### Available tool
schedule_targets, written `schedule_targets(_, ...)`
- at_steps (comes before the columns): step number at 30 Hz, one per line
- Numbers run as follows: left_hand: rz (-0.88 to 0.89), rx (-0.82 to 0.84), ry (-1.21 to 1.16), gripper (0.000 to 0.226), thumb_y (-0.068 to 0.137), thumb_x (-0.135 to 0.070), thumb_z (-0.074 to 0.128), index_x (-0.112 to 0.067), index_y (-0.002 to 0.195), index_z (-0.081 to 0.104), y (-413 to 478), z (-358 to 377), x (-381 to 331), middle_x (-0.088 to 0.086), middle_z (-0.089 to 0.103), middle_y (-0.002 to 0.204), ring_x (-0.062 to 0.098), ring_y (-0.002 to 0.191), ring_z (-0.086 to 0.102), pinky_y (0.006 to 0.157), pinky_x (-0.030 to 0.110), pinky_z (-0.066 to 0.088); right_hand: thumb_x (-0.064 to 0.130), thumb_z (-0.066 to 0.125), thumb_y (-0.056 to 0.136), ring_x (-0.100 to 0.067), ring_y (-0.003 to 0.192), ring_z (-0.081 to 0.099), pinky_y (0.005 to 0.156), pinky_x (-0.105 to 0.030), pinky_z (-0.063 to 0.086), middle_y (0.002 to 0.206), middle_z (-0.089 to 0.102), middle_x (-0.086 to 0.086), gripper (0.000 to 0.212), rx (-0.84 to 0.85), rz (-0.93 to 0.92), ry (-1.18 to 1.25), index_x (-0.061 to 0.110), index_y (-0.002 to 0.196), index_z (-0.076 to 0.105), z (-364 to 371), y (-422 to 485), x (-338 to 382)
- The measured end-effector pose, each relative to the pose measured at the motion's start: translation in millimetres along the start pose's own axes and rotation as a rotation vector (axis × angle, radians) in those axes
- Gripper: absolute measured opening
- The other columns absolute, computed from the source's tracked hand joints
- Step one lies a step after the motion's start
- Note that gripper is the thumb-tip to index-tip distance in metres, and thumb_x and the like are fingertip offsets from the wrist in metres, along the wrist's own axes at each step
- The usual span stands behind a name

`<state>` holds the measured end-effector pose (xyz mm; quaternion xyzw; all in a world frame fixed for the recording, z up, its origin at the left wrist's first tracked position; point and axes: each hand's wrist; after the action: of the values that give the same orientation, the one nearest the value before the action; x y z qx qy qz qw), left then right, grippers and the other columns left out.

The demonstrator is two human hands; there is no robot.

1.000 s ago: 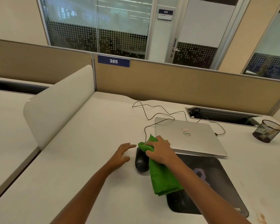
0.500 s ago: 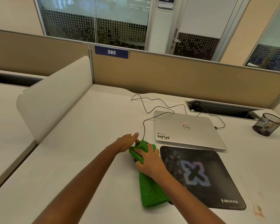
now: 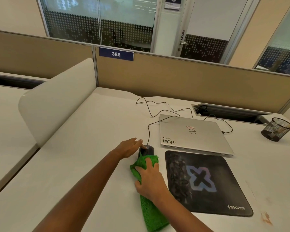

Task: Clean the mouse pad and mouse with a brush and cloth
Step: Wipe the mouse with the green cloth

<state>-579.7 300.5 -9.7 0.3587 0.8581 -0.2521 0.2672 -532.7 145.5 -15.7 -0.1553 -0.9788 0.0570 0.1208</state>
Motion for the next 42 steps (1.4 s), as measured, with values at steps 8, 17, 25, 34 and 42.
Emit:
schedule_targets(8,0.022,-0.012,0.042,0.049,0.102,-0.027,0.016,-0.027,0.124,0.059,-6,-1,-4,0.01,0.029,0.153,0.017,0.145,0.017,0.118,0.036,0.014,0.034,0.043,0.087,-0.033,0.125,0.029,0.101,-0.04,0.041,0.147,0.021,-0.002,0.045,0.042,-0.002,-0.031,0.016,0.129,0.046,2,-14,3)
schedule_targets(17,0.038,0.039,0.155,0.042,0.102,-0.024,0.023,-0.022,0.132,0.052,-7,-4,-9,0.009,0.028,0.154,0.017,0.146,0.012,0.117,0.035,0.013,0.034,0.045,0.086,-0.03,0.128,0.028,0.106,-0.04,0.035,0.144,0.028,0.0,0.045,0.096,-0.002,0.078,0.022,0.13,0.048,-19,-23,-3)
schedule_targets(25,0.06,-0.041,-0.099,0.068,0.091,-0.014,0.056,-0.02,0.147,0.019,-26,10,19,0.001,0.019,0.156,0.022,0.146,0.013,0.119,0.037,0.017,0.032,0.047,0.086,-0.036,0.123,0.035,0.104,-0.04,0.034,0.137,0.034,-0.009,0.047,0.033,0.092,0.11,0.027,0.133,0.046,-70,1,-31)
schedule_targets(34,0.001,-0.166,-0.094,0.121,0.053,-0.082,0.044,-0.014,0.148,0.015,-35,50,15,0.004,0.023,0.154,0.019,0.142,0.022,0.117,0.037,0.01,0.027,0.049,0.085,-0.04,0.122,0.037,0.103,-0.039,0.033,0.137,0.029,-0.014,0.051,0.095,0.203,0.101,0.033,0.135,0.04,-97,82,-24)
schedule_targets(42,0.16,-0.296,-0.052,0.104,0.053,-0.081,0.033,-0.021,0.138,0.038,-25,56,28,-0.004,0.047,0.133,0.013,0.118,0.043,0.098,0.022,0.028,0.039,0.048,0.085,-0.033,0.125,0.037,0.103,-0.041,0.037,0.135,0.033,-0.014,0.051,0.191,0.297,-0.098,0.02,0.133,0.045,-71,127,-16)
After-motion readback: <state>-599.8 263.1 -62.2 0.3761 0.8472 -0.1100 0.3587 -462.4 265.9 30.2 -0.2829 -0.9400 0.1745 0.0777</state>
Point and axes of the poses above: each hand's wrist, its own y-axis towards the middle knuckle, its own z-axis out of the palm, x = y × z
